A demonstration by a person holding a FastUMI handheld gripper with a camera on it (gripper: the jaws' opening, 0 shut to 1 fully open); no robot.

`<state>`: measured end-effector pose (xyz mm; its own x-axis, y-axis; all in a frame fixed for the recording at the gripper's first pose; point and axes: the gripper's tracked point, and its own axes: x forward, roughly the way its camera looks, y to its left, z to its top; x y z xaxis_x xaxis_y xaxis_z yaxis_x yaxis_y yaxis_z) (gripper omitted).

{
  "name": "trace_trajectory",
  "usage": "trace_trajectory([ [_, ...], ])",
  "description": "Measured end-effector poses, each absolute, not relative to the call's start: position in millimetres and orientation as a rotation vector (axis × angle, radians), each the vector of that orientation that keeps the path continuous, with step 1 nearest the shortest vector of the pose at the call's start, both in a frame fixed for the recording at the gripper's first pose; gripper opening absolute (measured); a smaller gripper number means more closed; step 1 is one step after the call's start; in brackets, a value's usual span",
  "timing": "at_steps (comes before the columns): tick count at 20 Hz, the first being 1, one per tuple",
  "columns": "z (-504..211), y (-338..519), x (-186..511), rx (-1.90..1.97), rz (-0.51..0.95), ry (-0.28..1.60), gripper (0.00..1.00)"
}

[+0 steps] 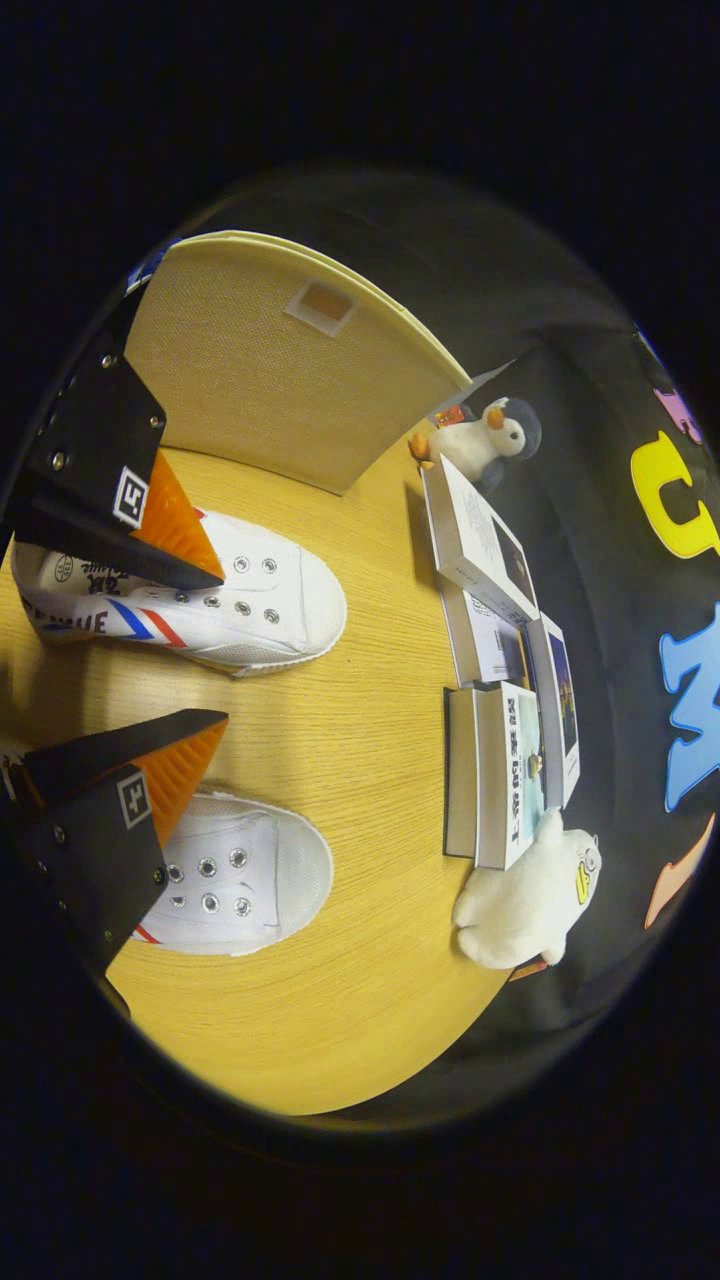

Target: Open the storage box then place both shoes into the box .Put the left shoe in first, then the right shoe, with the right side of both shoes facing outward in a uniform manner.

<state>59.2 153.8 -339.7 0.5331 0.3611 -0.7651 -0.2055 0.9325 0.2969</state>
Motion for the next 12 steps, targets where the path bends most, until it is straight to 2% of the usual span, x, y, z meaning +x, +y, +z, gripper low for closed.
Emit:
trace_trajectory([
  [2, -340, 157, 58, 0.198, 0.358, 0.963, 0.73],
  [4, -342, 161, 57, 0.218, 0.352, 0.975, 0.54],
  [6, -341, 164, 56, 0.244, 0.357, 0.987, 0.55],
  [8, -345, 165, 53, 0.256, 0.341, 1.015, 0.33],
  [9, -346, 164, 56, 0.258, 0.33, 1.02, 0.33],
  [10, -339, 161, 51, 0.267, 0.329, 1.03, 0.26],
  [12, -349, 163, 58, 0.275, 0.305, 1.051, 0.26],
])
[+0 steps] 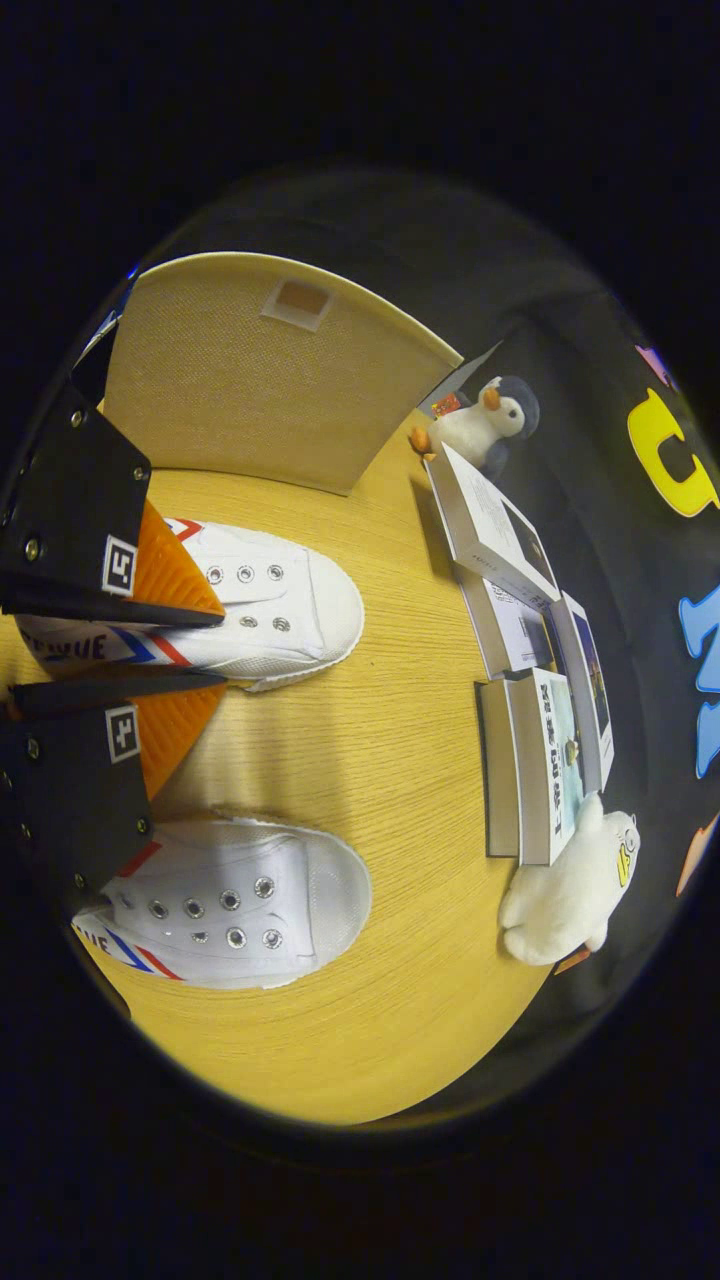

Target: Open the storage box then place both shoes into the box .Put the left shoe in first, then the right shoe, with the right side of both shoes facing outward in a uniform manner.

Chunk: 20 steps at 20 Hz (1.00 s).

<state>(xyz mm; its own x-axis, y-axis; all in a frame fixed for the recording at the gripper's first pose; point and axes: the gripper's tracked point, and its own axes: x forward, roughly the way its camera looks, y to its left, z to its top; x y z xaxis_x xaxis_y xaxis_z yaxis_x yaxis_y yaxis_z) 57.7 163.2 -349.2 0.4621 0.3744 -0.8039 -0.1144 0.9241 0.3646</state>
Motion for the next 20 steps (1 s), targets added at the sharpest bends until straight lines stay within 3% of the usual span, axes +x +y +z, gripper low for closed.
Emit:
trace_trajectory([
  [1, -345, 163, 52, 0.286, 0.295, 1.066, 0.11],
  [9, -337, 161, 50, 0.316, 0.264, 1.098, 0.11],
  [10, -332, 155, 53, 0.328, 0.238, 1.096, 0.0],
  [20, -266, 170, 53, 0.549, 0.293, 1.047, 0.0],
])
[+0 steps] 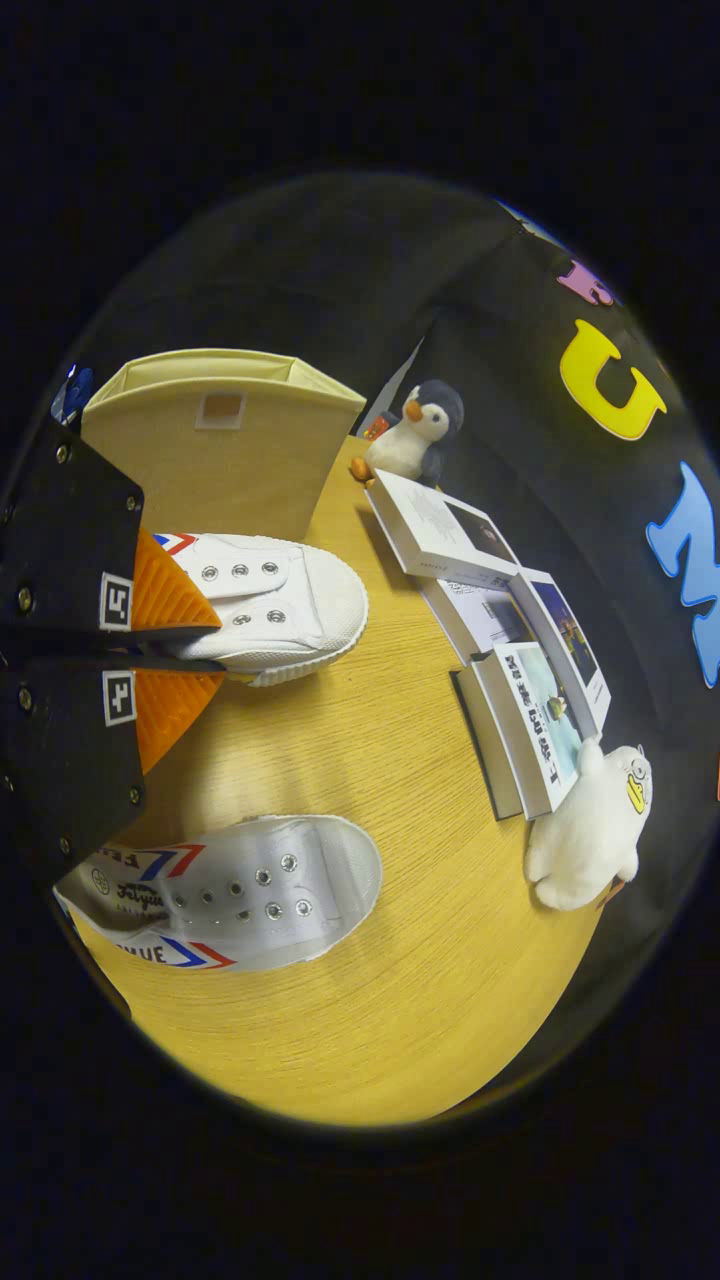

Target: Open the storage box then place both shoes into the box .Put the left shoe in first, then the right shoe, with the right side of both shoes facing outward in a uniform manner.

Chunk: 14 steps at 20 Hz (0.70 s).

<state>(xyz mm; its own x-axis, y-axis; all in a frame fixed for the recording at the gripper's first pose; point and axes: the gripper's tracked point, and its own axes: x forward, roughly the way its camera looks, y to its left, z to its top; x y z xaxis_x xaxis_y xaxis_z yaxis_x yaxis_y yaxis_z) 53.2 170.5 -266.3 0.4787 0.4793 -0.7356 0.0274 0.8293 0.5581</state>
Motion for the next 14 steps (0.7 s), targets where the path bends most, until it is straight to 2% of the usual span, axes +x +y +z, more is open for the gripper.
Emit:
trace_trajectory([
  [9, -159, 214, 64, 0.557, 0.421, 0.926, 0.0],
  [14, -131, 259, 68, 0.532, 0.471, 0.899, 0.0],
])
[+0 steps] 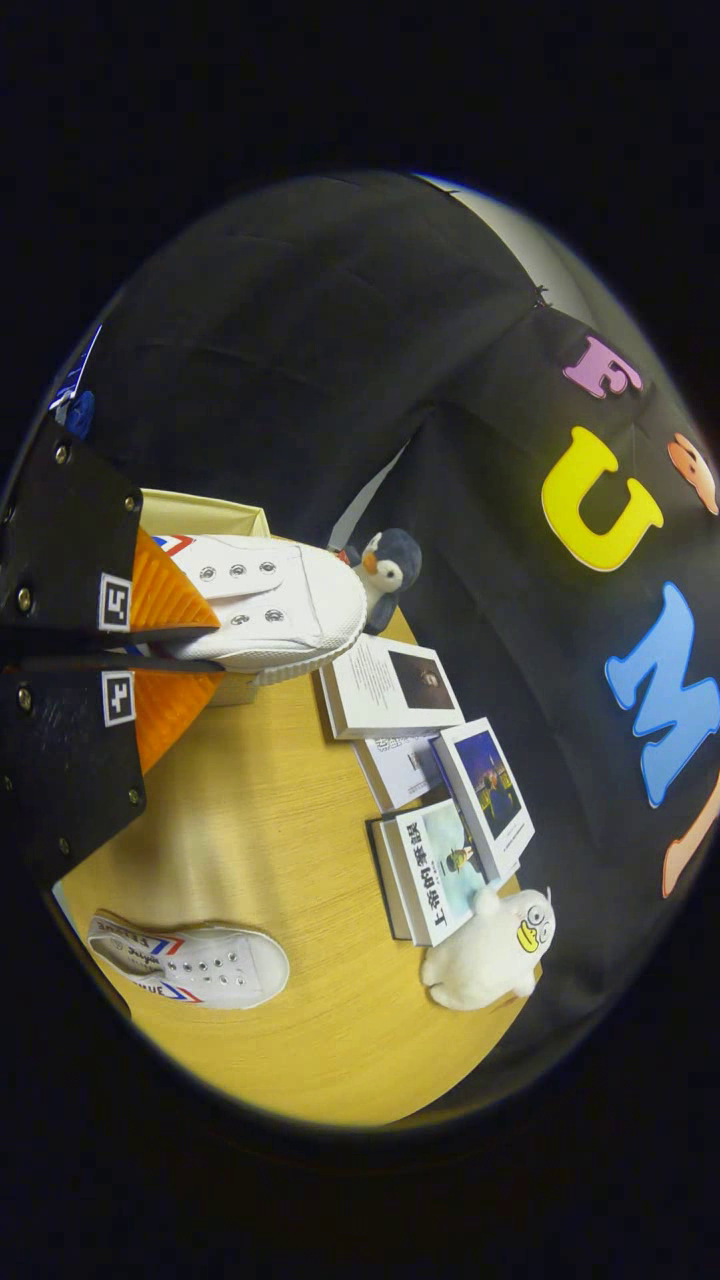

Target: Open the storage box then place both shoes into the box .Put the left shoe in first, then the right shoe, with the right side of both shoes facing outward in a uniform manner.

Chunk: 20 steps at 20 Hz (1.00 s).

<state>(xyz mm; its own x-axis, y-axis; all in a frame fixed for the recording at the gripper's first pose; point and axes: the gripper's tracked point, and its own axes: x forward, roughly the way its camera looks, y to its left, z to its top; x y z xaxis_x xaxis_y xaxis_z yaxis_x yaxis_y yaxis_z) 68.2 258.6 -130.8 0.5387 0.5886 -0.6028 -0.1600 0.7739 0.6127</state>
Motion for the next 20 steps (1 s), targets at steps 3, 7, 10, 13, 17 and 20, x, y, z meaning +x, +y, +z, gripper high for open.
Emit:
trace_trajectory([
  [3, -128, 296, 65, 0.506, 0.514, 0.908, 0.0],
  [7, -138, 342, 62, 0.448, 0.548, 0.927, 0.0],
  [10, -150, 369, 59, 0.4, 0.567, 0.949, 0.0],
  [13, -167, 387, 54, 0.357, 0.564, 0.976, 0.0],
  [17, -193, 406, 48, 0.306, 0.546, 1.02, 0.0],
  [20, -213, 415, 42, 0.275, 0.516, 1.059, 0.0],
])
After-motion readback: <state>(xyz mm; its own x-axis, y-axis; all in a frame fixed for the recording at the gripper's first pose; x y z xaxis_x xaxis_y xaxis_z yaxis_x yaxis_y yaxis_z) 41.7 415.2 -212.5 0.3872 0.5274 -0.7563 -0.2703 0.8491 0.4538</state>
